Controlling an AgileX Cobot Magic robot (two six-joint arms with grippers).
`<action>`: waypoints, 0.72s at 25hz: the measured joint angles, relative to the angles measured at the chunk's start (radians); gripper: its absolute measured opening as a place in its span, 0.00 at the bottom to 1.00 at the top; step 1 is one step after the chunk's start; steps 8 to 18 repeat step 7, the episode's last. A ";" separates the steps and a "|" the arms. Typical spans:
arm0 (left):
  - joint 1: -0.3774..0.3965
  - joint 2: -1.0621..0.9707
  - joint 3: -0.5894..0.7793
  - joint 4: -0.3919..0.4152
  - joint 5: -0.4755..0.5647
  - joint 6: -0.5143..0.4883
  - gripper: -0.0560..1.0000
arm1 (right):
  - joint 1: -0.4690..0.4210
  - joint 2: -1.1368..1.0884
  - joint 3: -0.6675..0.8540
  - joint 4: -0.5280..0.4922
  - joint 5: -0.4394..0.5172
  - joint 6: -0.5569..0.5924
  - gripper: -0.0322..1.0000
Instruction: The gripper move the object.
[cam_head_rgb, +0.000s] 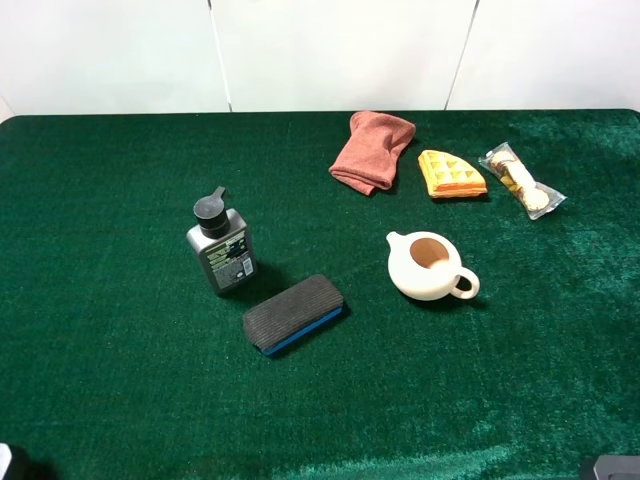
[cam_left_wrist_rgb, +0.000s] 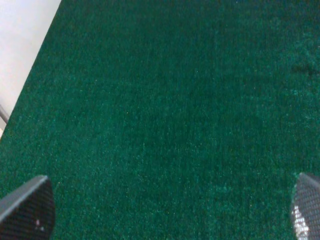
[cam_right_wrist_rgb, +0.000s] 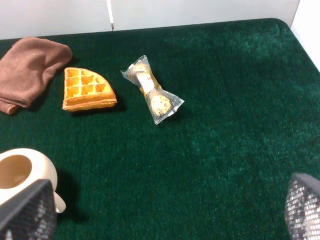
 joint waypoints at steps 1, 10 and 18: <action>0.000 0.000 0.000 0.000 0.000 0.000 0.96 | 0.000 0.000 0.000 0.000 0.000 0.000 0.70; 0.000 0.000 0.000 0.000 0.000 0.000 0.96 | 0.000 0.000 0.000 0.000 0.000 0.000 0.70; 0.000 0.000 0.000 0.000 0.000 0.000 0.96 | 0.000 0.000 0.000 0.000 0.000 0.000 0.70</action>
